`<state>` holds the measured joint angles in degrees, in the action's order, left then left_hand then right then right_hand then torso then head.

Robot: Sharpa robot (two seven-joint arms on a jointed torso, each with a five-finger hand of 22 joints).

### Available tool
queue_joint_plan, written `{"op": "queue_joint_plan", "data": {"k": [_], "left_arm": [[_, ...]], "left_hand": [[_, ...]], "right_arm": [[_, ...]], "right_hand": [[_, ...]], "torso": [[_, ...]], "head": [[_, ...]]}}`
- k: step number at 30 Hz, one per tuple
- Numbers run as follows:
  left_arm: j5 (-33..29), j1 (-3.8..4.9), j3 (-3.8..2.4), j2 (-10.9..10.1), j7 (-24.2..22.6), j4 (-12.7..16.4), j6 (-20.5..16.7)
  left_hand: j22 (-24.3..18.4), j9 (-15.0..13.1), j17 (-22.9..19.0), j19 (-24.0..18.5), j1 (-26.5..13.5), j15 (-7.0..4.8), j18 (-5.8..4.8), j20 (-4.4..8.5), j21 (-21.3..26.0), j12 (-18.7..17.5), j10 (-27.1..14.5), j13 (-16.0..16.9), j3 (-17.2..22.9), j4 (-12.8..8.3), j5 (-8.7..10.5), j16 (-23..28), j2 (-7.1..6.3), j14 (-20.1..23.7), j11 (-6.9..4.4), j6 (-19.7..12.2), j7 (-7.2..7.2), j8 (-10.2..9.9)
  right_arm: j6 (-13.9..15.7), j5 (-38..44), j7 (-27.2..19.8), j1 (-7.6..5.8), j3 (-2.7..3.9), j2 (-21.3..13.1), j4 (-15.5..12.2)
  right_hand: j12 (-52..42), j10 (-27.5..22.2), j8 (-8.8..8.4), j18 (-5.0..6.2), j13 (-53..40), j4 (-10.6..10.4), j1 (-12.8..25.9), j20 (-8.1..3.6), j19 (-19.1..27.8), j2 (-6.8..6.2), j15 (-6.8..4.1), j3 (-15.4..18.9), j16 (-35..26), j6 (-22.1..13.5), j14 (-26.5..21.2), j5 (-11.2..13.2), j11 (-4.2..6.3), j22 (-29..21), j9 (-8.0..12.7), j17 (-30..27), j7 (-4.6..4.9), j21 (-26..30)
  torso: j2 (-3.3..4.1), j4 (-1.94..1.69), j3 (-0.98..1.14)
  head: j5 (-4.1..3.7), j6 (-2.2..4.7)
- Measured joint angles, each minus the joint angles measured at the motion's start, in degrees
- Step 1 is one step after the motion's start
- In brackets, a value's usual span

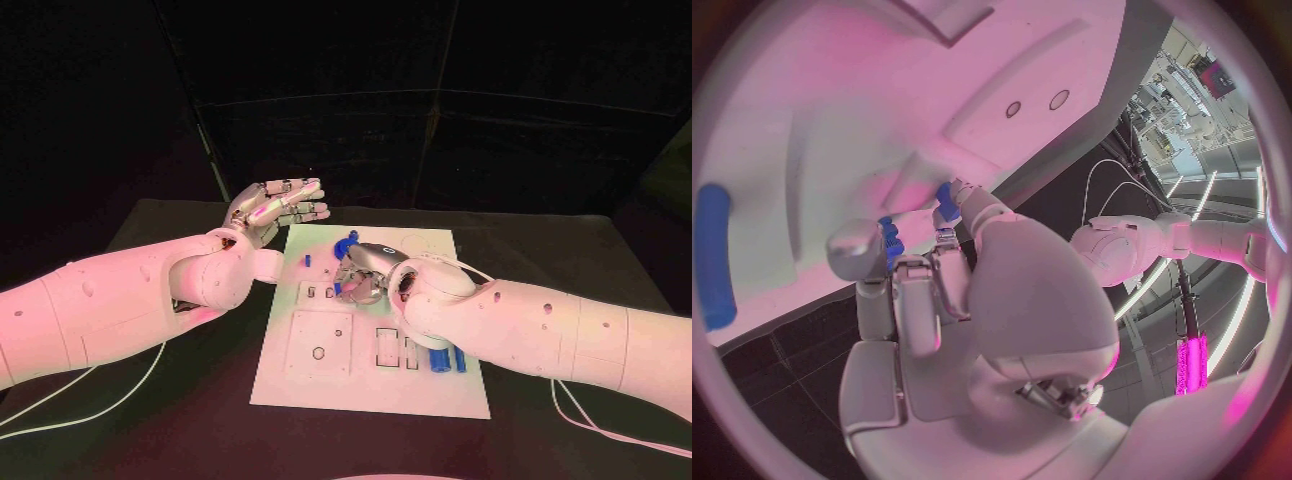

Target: Assemble the parts on the task board

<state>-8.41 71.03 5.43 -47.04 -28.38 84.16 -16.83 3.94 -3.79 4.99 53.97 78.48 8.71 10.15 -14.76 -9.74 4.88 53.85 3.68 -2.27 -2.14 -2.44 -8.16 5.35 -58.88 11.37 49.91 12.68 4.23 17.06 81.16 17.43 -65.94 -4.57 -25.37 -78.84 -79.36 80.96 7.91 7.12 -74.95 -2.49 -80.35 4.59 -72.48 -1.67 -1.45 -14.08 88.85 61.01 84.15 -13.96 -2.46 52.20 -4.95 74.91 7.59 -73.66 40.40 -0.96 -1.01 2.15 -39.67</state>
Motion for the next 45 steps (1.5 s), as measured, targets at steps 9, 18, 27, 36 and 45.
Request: {"op": "queue_joint_plan", "data": {"k": [9,18,27,36,45], "left_arm": [[0.0,0.0,0.0,0.03,0.01,-0.11,0.0],[0.0,0.0,0.0,0.07,0.02,-0.12,0.0],[0.0,0.0,0.0,0.05,0.03,-0.12,0.0],[0.0,0.0,0.0,0.03,0.04,-0.09,0.02],[0.0,0.0,0.0,0.02,0.06,-0.06,0.04]], "left_hand": [[-0.03,0.0,0.0,0.0,0.0,0.0,0.0,0.0,0.2,0.0,0.0,0.0,0.0,0.0,0.0,0.0,0.0,0.0,0.0,0.17,0.01,0.0],[-0.03,0.0,0.01,0.0,0.0,0.0,0.0,0.0,0.2,0.0,0.0,0.0,0.0,0.0,0.0,0.0,0.0,0.0,0.0,0.16,0.01,0.0],[-0.02,0.0,0.01,0.0,0.0,0.0,0.0,0.0,0.2,0.0,0.0,0.0,0.0,0.0,0.0,0.0,0.0,0.0,0.0,0.16,0.01,0.0],[-0.02,0.0,-0.04,0.0,-0.21,0.0,0.0,0.0,0.2,0.0,0.0,0.0,0.0,0.0,0.0,0.0,0.21,0.0,0.0,0.16,0.01,0.0],[-0.01,0.0,-0.04,0.0,-0.21,0.0,0.0,0.0,0.2,0.0,0.0,0.0,0.0,0.0,0.0,0.0,0.21,0.0,0.0,0.16,0.01,0.0]], "right_arm": [[-0.54,0.26,0.12,-0.02,0.03,-0.2,-0.25],[-0.99,0.55,0.45,-0.03,0.04,-0.25,-0.51],[-1.23,0.9,0.98,0.07,-0.05,-0.25,-0.61],[-1.11,1.35,1.62,0.1,-0.06,-0.2,-0.65],[-0.73,1.53,2.11,0.16,-0.09,-0.15,-0.7]], "right_hand": [[0.05,0.0,-0.15,0.0,0.0,0.0,0.68,0.0,0.0,-0.68,0.0,0.0,0.0,0.0,0.0,0.01,0.0,-0.16,0.0,0.0,-0.01,0.25],[0.45,-0.45,-0.17,0.0,0.0,0.0,1.81,0.0,0.0,-1.81,0.0,0.0,0.0,0.18,0.0,-2.3,-0.02,-0.48,0.11,-0.01,-0.2,0.49],[0.91,-0.83,-0.75,0.0,0.0,-0.52,3.32,0.21,0.21,-3.31,0.0,0.18,0.0,-0.64,0.0,-3.87,-0.41,-0.7,0.2,0.03,0.2,0.49],[0.94,-1.04,-1.03,0.0,0.0,-0.76,4.14,0.21,0.21,-4.13,0.0,0.42,0.0,-1.22,0.0,-3.9,-0.62,-0.8,0.33,0.04,0.47,0.72],[1.15,-1.25,-1.1,0.0,0.0,-1.18,4.98,0.21,0.21,-4.34,0.03,1.12,0.0,-1.68,-0.03,-3.33,-0.82,-0.91,0.41,0.03,0.59,0.72]], "torso": [[0.0,0.01,-0.01],[0.0,0.01,-0.03],[0.0,0.01,-0.04],[0.01,0.0,-0.04],[0.02,-0.01,-0.03]], "head": [[0.01,-0.11],[0.02,-0.32],[0.05,-0.36],[0.05,-0.42],[0.03,-0.42]]}}
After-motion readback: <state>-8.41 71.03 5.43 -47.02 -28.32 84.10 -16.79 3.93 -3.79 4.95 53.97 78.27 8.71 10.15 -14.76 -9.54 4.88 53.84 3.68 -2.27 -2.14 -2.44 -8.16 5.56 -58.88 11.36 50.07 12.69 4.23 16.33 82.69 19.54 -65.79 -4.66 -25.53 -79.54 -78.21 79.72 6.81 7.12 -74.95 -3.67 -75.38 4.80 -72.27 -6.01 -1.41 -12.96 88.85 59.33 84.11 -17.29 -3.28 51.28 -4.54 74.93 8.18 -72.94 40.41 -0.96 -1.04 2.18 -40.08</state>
